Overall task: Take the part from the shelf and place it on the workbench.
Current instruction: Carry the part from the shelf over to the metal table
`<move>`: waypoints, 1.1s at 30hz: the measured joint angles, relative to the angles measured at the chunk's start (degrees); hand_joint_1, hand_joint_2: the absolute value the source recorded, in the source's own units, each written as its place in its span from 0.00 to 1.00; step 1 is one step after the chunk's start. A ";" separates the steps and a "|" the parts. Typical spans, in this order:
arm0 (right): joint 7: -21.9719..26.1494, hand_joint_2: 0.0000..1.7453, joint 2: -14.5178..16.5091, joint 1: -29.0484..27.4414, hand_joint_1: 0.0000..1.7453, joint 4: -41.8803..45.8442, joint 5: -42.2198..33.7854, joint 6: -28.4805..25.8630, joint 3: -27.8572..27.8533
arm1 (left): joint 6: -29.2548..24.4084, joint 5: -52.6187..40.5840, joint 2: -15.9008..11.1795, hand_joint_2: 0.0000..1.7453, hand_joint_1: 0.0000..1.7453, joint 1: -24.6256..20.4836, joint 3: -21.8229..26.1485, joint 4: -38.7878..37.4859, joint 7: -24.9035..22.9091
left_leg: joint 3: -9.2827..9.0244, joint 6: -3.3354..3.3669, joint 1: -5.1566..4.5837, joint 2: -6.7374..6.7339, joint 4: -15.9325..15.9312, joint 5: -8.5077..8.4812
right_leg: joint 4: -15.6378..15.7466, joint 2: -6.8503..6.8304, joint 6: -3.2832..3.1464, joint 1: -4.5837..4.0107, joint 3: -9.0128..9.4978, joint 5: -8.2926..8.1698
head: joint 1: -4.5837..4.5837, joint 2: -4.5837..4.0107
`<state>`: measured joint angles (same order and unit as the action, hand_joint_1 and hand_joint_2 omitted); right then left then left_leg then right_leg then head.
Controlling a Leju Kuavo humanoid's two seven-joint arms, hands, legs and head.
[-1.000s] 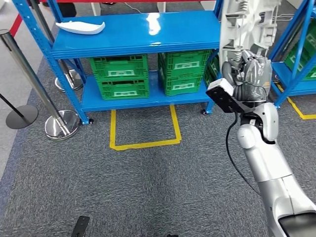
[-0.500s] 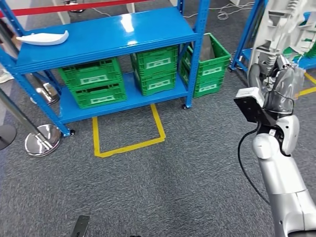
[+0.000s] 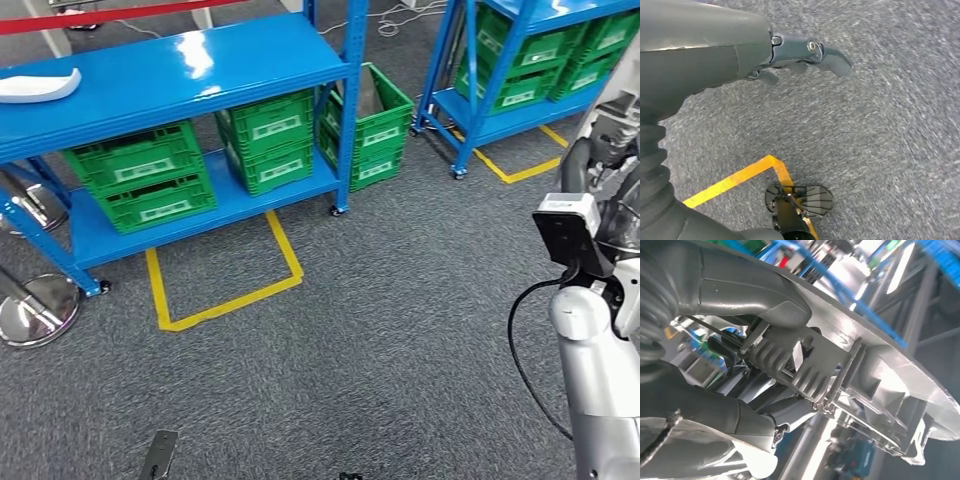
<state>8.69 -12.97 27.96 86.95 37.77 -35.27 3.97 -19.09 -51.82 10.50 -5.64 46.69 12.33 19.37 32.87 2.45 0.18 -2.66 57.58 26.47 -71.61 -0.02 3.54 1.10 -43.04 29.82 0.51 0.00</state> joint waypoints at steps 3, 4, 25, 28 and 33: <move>-0.01 1.00 -0.22 -0.88 1.00 0.74 -0.43 -0.30 -0.89 | 0.05 0.17 0.04 1.00 0.00 -0.04 0.04 0.00 0.00 | 0.05 -0.68 -0.27 -1.56 0.55 0.49 | 11.00 -2.85 -0.33 -0.23 6.23 -3.88 | 0.00 0.00; 0.05 1.00 -0.25 -1.26 1.00 1.01 -0.56 -0.50 -1.22 | 0.04 0.22 0.06 1.00 0.00 -0.01 0.05 0.00 -0.01 | 0.06 -0.93 -0.48 -1.95 0.74 0.63 | 12.77 -3.42 -0.81 -0.38 7.25 -4.10 | -0.02 0.00; 1.42 1.00 -1.62 -7.40 1.00 2.70 -2.22 -1.78 -6.39 | -0.27 0.40 0.23 1.00 0.00 0.15 0.58 0.00 -0.02 | -0.31 -0.49 0.11 4.71 0.48 0.63 | 12.32 5.57 -1.31 0.08 5.17 -4.63 | -0.17 0.00; 1.88 1.00 -1.87 -8.43 1.00 2.90 -2.48 -1.98 -7.37 | -0.23 0.29 0.32 1.00 0.00 0.33 0.71 0.00 0.00 | -0.37 -0.07 0.08 2.61 0.01 0.35 | 3.37 1.24 -0.68 -0.04 0.93 0.15 | 0.37 0.00; 2.11 1.00 -1.89 -10.53 1.00 3.46 -2.91 -2.12 -8.81 | -0.05 0.38 0.34 1.00 0.00 0.39 0.87 0.00 0.04 | -0.40 -0.39 0.00 -0.83 0.28 0.68 | 5.47 -1.13 -0.06 0.23 3.23 -2.00 | 0.40 0.00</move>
<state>10.80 -14.86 17.42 90.41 34.86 -37.39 -4.84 -19.15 -51.45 10.84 -5.25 47.56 12.33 19.41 32.48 2.05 0.17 -3.49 57.86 27.15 -66.14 -1.16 3.49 1.33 -39.81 27.83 0.91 0.00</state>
